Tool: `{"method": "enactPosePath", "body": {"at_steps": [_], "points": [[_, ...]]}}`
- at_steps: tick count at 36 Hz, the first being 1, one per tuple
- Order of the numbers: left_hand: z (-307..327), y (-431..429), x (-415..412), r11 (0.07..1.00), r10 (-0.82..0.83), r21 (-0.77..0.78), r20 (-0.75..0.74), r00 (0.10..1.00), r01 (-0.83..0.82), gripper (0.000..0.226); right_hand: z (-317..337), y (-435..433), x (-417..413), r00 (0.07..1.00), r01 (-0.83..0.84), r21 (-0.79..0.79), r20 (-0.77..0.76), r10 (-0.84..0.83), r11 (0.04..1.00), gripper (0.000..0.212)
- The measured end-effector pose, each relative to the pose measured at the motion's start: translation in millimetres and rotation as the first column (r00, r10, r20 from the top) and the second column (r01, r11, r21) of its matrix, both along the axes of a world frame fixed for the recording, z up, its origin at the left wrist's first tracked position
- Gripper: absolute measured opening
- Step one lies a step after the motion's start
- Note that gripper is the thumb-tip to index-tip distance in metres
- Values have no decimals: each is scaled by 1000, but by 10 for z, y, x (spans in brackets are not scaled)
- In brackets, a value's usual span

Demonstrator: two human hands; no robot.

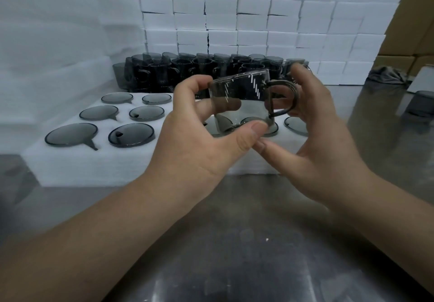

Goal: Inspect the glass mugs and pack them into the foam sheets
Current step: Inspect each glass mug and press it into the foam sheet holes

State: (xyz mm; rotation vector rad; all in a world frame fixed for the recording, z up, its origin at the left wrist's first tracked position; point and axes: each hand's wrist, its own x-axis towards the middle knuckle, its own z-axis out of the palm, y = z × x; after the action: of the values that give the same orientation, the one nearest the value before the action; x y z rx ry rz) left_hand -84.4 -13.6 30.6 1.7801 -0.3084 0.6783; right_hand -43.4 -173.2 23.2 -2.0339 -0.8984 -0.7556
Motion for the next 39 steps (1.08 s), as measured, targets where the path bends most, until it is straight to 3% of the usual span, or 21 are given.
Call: {"method": "enactPosePath", "body": {"at_steps": [10,15,20,26,39], "points": [[-1,-5,-17,989,-137,47,-2,991,137,58,9,-26,1,997,39,-41,-58,-41,998,89],[-4,-1,-3,982,-190,9,-10,982,190,77,-2,-26,12,996,41,-48,-71,-44,998,86],[8,15,2,987,-129,90,-18,992,130,78,15,-5,0,999,-17,-76,-52,13,997,65],[-15,26,25,987,-119,103,-28,992,121,53,3,-14,8,995,-93,-28,-44,92,995,69],[-18,35,24,976,104,193,1,995,-102,50,-16,-1,-25,993,-86,94,-68,92,992,68]]}}
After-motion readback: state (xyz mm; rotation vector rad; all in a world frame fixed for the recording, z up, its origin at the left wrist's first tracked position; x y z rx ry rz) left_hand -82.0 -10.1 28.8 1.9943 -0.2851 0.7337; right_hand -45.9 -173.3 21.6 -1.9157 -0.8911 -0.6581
